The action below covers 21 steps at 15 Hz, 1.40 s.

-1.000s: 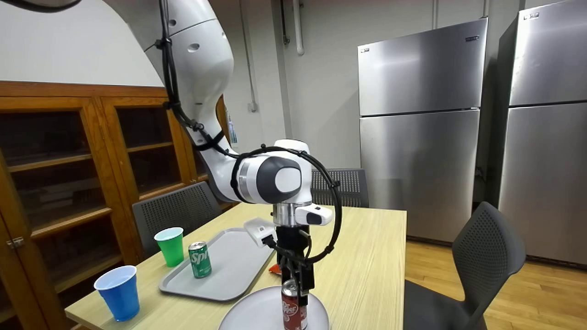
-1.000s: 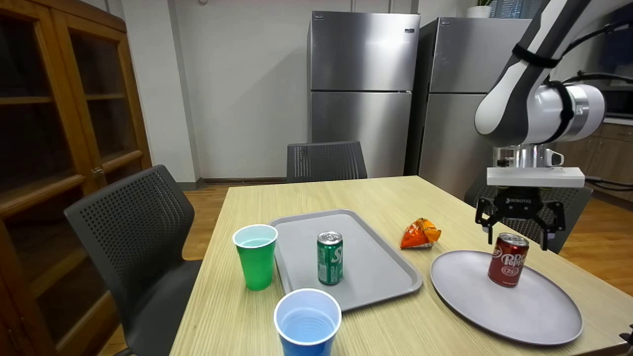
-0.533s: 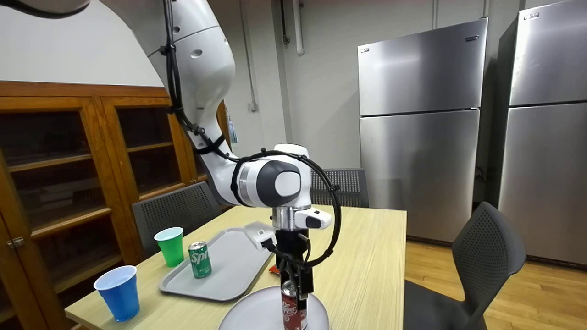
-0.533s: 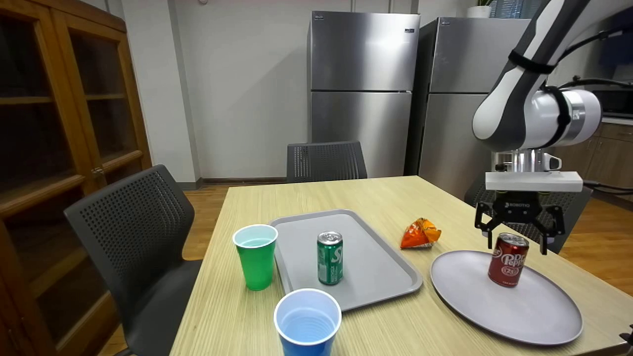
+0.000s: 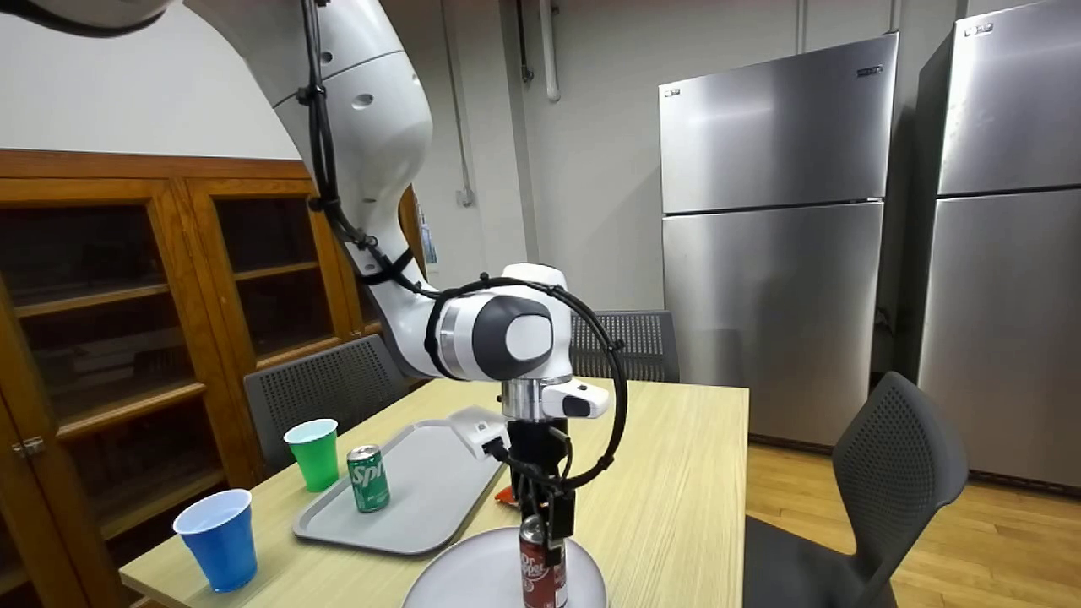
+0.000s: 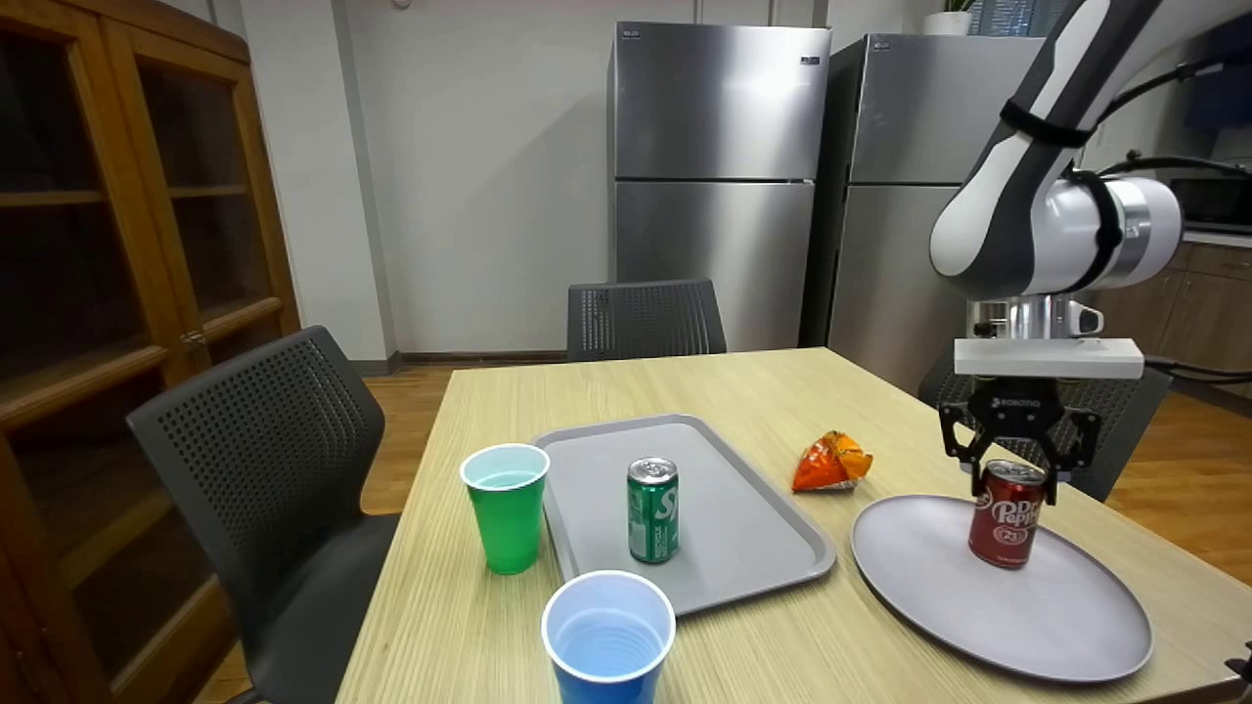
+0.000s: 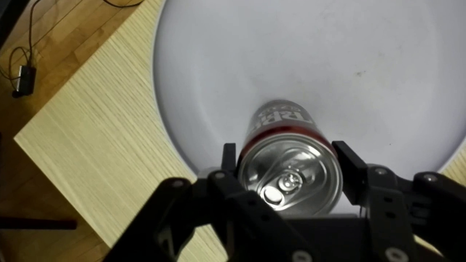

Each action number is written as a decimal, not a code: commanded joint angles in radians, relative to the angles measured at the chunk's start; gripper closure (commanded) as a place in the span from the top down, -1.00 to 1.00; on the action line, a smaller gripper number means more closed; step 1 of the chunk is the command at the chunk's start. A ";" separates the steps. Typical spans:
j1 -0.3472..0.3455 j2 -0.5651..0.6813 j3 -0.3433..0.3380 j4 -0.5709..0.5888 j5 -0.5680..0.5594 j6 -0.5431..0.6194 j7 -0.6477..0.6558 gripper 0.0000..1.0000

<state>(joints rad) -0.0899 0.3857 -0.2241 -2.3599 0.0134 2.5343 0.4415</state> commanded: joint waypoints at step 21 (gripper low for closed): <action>0.049 -0.238 0.093 -0.027 0.047 0.010 -0.033 -0.20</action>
<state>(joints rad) -0.0458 0.1808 -0.1631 -2.3770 0.0215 2.5398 0.4377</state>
